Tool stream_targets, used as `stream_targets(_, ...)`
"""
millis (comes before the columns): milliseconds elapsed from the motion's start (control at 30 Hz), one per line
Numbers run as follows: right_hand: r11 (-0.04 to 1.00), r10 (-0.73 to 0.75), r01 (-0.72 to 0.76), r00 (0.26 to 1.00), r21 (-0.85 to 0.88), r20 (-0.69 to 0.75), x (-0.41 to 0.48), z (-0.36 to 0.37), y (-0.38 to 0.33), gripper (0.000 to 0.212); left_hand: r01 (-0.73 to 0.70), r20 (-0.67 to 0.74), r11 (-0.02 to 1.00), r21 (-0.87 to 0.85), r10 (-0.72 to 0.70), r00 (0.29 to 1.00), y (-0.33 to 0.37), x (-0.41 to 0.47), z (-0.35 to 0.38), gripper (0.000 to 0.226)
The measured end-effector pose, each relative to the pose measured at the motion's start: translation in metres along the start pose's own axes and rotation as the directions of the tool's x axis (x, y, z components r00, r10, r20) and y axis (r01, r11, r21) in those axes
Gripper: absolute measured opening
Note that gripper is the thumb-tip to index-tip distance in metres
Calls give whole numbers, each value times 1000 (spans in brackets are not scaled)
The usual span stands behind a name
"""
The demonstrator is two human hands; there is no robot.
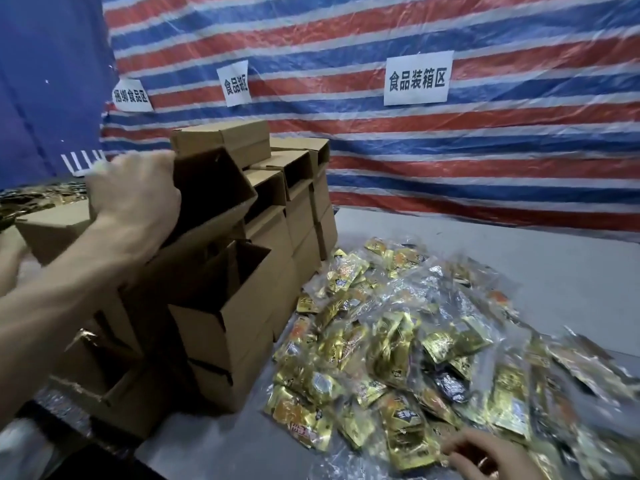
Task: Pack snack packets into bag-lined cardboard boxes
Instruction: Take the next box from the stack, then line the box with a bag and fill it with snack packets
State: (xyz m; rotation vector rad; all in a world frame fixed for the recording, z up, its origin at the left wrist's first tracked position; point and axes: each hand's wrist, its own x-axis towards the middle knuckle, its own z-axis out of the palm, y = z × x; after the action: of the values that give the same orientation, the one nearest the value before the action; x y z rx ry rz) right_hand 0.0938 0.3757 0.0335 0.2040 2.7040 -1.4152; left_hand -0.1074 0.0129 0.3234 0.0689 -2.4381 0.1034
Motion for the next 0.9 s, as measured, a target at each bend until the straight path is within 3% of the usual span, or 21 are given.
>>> stream_targets(67,999,20,-21,999,-29,-29,-3,-6,3,30,-11,-88,998,-67,5,996,2,-2,-21,32)
stream_targets(200,999,-53,53,997,-9,-64,-13,-15,-16,26,-122,-51,922,-367,111,992,25,-22,-59,47)
stream_targets(300,994,-92,101,984,51,-153,-17,-14,-30,19,-231,-60,905,-357,224,973,46,-46,-76,61)
stream_targets(367,985,-111,135,972,105,-208,-18,-15,-36,11,-323,-130,879,-352,296,946,55,-60,-82,55)
stream_targets(467,961,-135,207,931,186,-338,-21,-18,-40,29,-437,-135,805,-401,420,898,75,-83,-86,50)
stream_targets(600,901,-70,225,918,370,-390,-24,-27,-44,60,-517,48,686,-512,624,780,107,-114,-59,53)
stream_targets(733,862,27,125,957,491,-290,-32,-35,-42,81,-456,263,606,-652,745,613,140,-153,-9,60)
stream_targets(900,956,151,-152,988,250,24,-50,-39,-31,65,-339,386,542,-769,816,430,171,-214,39,59)
